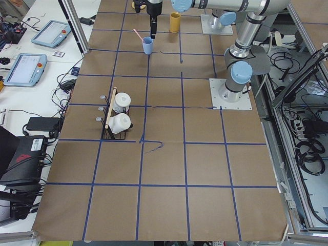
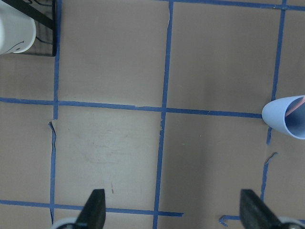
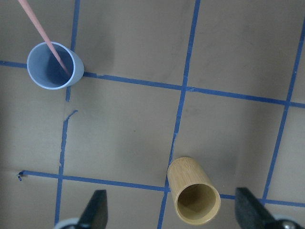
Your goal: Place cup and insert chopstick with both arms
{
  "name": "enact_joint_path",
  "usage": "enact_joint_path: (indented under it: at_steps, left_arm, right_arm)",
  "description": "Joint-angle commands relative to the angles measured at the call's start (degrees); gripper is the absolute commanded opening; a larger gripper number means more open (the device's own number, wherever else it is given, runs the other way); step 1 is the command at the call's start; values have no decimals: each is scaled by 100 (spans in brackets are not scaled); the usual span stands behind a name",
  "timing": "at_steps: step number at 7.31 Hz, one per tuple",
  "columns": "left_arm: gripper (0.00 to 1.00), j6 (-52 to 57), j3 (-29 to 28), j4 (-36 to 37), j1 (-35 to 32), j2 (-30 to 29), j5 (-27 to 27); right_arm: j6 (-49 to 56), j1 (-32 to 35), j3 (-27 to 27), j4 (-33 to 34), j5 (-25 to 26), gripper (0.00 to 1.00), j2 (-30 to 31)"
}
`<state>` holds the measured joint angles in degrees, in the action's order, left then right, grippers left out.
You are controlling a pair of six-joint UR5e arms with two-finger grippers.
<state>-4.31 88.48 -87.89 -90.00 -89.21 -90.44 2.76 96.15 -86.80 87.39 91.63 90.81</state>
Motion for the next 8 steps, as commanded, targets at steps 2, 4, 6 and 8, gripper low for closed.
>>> enact_joint_path:
  at_steps: [2, 4, 6, 8]
  left_arm:
    - [100, -9, -6, 0, -9, 0, 0]
    - [100, -9, -15, -9, 0, 0, 0]
    - [100, -9, -15, 0, 0, 0, 0]
    - [100, 0, -6, 0, 0, 0, 0]
  right_arm:
    - [164, -272, -259, 235, -83, 100, 235]
    - [303, -316, -259, 322, -242, 100, 208]
    - [296, -316, -259, 846, -259, 100, 130]
    - [296, -325, -241, 859, -250, 100, 121]
